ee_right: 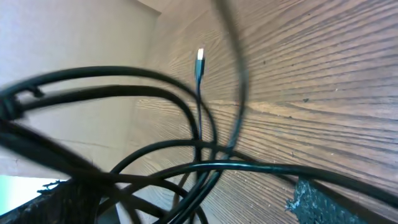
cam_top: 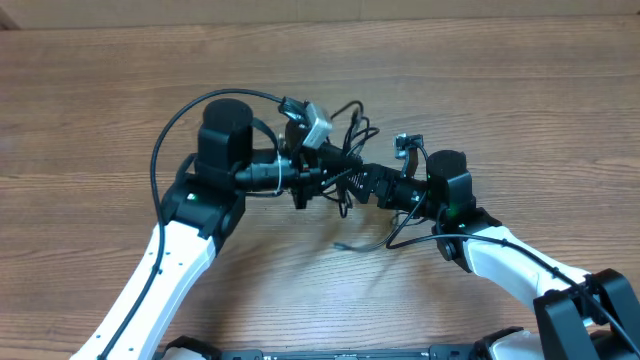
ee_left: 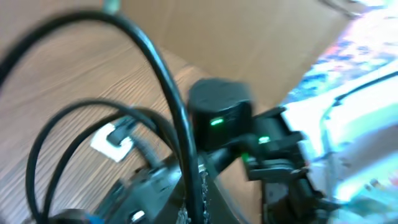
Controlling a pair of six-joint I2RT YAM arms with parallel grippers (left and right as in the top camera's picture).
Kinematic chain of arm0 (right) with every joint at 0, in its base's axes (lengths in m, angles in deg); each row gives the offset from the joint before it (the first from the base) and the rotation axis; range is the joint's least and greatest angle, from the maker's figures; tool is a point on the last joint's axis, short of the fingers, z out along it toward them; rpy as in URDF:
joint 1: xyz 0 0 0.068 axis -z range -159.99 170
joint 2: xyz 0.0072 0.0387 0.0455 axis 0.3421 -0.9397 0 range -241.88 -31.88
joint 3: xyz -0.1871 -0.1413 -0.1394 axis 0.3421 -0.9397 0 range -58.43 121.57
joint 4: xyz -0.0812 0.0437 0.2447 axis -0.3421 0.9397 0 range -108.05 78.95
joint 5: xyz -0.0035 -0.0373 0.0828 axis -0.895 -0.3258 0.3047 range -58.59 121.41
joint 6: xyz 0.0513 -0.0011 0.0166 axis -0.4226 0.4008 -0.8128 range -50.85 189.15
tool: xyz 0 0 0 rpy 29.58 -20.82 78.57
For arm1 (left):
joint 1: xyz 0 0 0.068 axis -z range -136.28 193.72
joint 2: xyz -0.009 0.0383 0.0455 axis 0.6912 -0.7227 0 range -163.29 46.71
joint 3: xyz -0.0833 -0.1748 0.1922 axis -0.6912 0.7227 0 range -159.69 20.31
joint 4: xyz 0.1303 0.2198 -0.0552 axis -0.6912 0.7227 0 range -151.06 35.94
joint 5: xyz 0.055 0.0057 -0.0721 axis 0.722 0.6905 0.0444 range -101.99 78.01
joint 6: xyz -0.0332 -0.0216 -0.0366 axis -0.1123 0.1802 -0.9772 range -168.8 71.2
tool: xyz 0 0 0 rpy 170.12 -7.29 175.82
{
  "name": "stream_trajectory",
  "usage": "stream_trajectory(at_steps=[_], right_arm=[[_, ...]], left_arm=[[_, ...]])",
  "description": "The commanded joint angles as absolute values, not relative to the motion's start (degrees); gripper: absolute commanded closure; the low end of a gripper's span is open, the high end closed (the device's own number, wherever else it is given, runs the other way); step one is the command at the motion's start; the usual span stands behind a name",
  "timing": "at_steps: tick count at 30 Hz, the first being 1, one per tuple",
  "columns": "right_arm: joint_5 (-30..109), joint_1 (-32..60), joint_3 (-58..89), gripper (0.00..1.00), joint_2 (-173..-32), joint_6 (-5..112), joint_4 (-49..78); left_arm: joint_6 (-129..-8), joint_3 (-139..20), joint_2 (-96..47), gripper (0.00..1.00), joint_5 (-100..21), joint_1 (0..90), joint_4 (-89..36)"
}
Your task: Untangle cables
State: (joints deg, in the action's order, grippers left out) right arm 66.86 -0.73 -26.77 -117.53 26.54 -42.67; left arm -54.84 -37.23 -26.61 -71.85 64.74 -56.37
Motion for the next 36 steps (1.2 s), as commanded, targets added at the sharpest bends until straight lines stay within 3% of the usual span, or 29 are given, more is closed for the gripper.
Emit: stream_trajectory(at_steps=[1,25,31,36], right_arm=[[62.37,-0.88,-26.20,0.00,-117.42,27.21,-40.77],[61.87,-0.88,-26.20,0.00,-117.42,27.00,-40.38],[61.87,-0.88,-26.20,0.00,-117.42,27.02,-40.09],[61.81,-0.88,-26.20,0.00,-117.42,27.02,-40.11]], left_arm=[[-55.28,-38.80,-22.13,0.96,-81.03,64.52,-58.88],[-67.28,-38.80,-13.32,0.96,-83.02,41.39,-62.14],[-68.74,-38.80,-13.16,0.96,-83.02,37.77,-67.49],[-76.83,-38.80,-13.16,0.96,-83.02,32.41,-73.79]])
